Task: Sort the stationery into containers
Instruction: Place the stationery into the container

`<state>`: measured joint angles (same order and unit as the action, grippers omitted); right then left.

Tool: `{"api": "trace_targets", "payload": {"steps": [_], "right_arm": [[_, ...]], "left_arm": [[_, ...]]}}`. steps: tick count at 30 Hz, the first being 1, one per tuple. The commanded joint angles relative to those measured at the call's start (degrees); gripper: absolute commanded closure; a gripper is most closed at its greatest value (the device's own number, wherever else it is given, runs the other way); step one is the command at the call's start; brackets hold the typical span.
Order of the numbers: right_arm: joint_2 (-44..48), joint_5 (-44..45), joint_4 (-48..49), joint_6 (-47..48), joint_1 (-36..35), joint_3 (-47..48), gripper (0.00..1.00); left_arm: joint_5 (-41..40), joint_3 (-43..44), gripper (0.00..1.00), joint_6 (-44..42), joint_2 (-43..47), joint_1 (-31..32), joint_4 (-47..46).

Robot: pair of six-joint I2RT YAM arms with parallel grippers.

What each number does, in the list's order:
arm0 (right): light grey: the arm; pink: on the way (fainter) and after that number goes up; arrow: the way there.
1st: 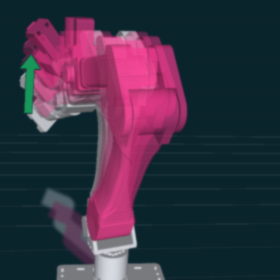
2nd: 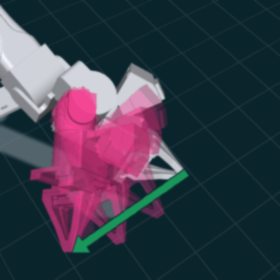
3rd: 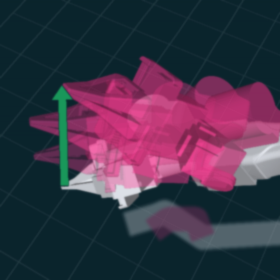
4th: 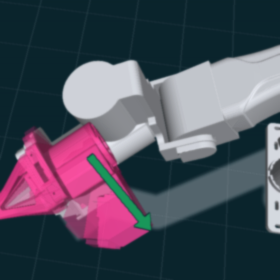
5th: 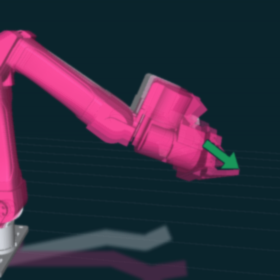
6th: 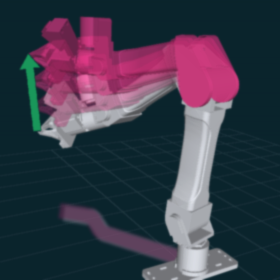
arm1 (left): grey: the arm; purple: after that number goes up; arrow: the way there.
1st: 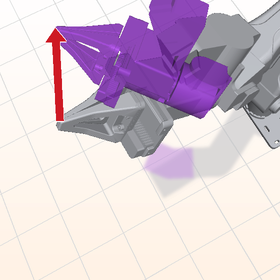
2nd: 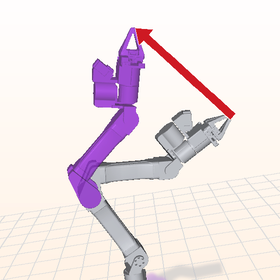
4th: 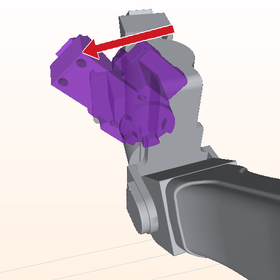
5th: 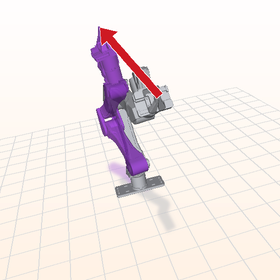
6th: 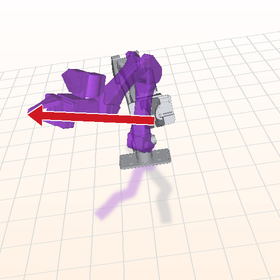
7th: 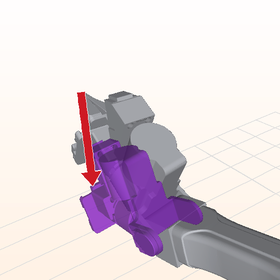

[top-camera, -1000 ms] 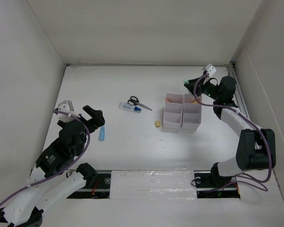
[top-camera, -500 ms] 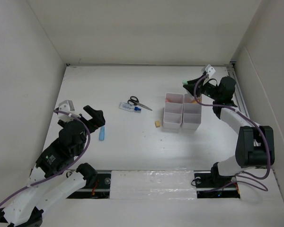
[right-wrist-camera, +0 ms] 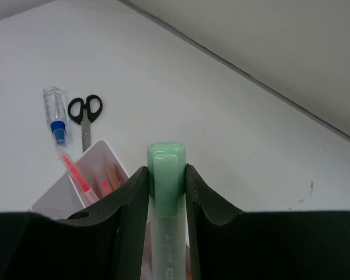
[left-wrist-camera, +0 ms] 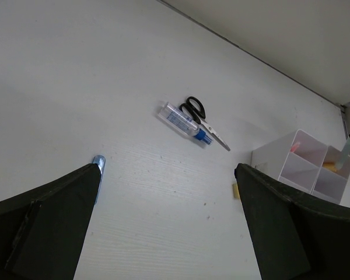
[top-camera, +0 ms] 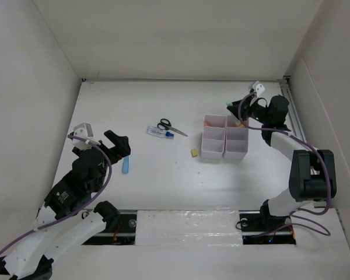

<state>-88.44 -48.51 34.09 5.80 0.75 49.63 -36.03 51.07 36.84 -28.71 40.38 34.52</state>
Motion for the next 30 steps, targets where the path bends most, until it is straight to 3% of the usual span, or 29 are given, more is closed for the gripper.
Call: {"api": "trace_targets", "payload": {"steps": [1, 10, 20, 22, 30], "right_arm": [[0.3, 1.0, 3.4, 0.8, 0.4, -1.0, 0.98], [0.8, 3.8, 2.9, 0.8, 0.4, -2.6, 0.94], [7.7, 4.4, 2.2, 0.3, -0.7, -5.5, 0.77], [8.2, 4.4, 1.6, 0.3, -0.7, -6.0, 0.69], [9.2, 6.9, -1.0, 1.5, -1.7, -6.0, 0.69]], "left_arm": [[0.2, -0.5, 0.00, -1.0, -0.1, -0.2, -2.2], [0.2, -0.5, 0.00, -1.0, 0.4, -0.2, -2.7], [0.2, -0.5, 0.00, -1.0, 0.4, -0.2, -2.7], [0.2, -0.5, 0.00, -1.0, 0.4, -0.2, -2.7], [0.2, -0.5, 0.00, -1.5, -0.1, -0.2, -2.7]]}}
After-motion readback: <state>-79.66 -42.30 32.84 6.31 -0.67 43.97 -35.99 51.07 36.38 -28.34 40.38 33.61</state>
